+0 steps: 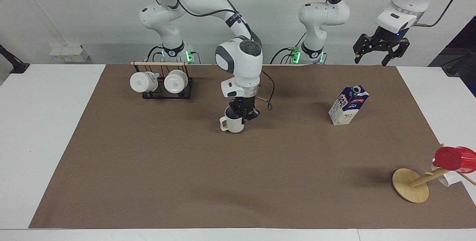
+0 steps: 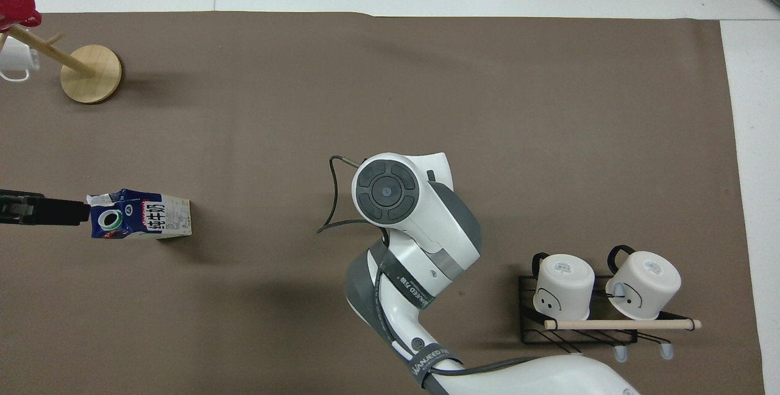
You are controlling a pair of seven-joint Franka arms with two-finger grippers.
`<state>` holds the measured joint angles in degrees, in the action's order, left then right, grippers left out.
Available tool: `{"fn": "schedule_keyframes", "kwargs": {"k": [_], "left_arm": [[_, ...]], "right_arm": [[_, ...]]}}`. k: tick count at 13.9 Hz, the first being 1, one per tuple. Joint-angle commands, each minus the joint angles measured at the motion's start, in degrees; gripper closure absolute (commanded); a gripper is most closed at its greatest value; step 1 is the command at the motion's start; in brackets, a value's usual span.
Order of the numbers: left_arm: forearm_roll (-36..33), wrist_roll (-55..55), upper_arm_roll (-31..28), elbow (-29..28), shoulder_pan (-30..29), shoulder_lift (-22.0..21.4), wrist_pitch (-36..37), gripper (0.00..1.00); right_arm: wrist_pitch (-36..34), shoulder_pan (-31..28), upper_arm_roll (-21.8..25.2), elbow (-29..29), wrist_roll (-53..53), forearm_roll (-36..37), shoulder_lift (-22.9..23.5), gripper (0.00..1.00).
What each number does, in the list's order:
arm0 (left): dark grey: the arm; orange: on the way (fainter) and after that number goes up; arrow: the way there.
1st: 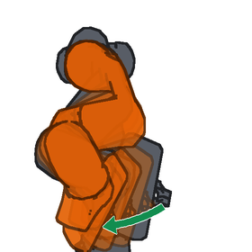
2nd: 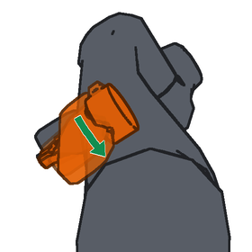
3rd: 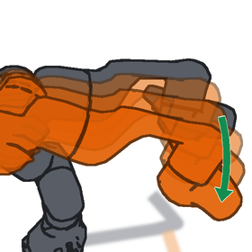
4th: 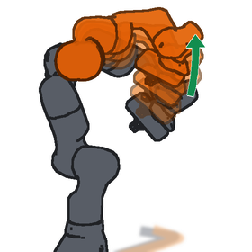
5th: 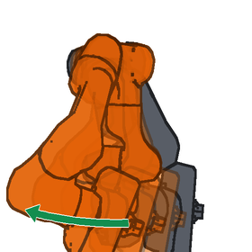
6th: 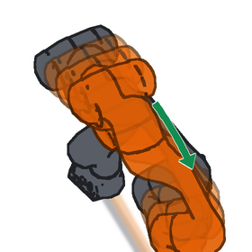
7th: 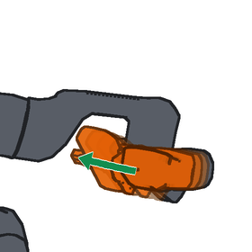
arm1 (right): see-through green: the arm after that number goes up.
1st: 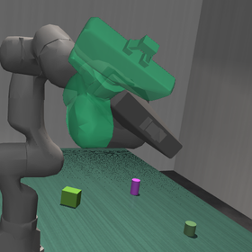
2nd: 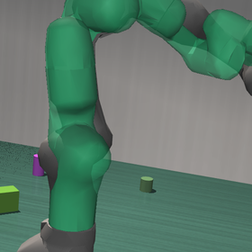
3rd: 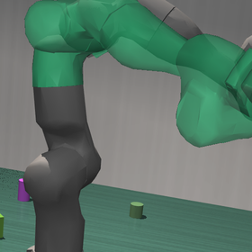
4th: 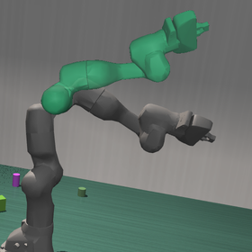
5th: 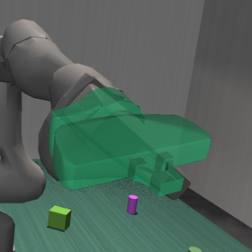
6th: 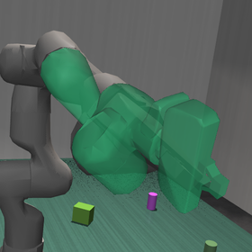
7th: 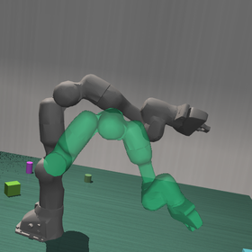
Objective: Place cup and milk on table
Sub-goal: 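Carry the white mug with the right gripper toward the table center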
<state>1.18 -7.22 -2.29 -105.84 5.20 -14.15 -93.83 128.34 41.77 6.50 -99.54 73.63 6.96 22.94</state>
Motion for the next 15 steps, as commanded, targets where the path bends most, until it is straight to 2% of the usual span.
{"fn": "schedule_keyframes", "kwargs": {"k": [1,13,14,15], "left_arm": [[-1.1,-0.4,-0.7,0.9,0.7,0.1,1.1,0.0],[-1.2,-0.2,-0.6,0.8,0.4,0.1,0.8,0.0],[-1.2,-0.2,-0.6,0.8,0.3,0.1,0.8,0.0],[-1.2,-0.3,-0.6,0.8,0.3,0.1,0.7,0.0]], "right_arm": [[1.0,-0.4,0.2,0.4,1.4,1.2,0.2,1.0],[2.7,0.8,0.1,-0.7,0.8,0.9,1.6,1.0],[2.7,0.7,0.1,-0.7,0.7,0.7,1.6,0.73],[2.6,0.7,0.1,-0.7,0.6,0.9,1.6,0.19]]}}
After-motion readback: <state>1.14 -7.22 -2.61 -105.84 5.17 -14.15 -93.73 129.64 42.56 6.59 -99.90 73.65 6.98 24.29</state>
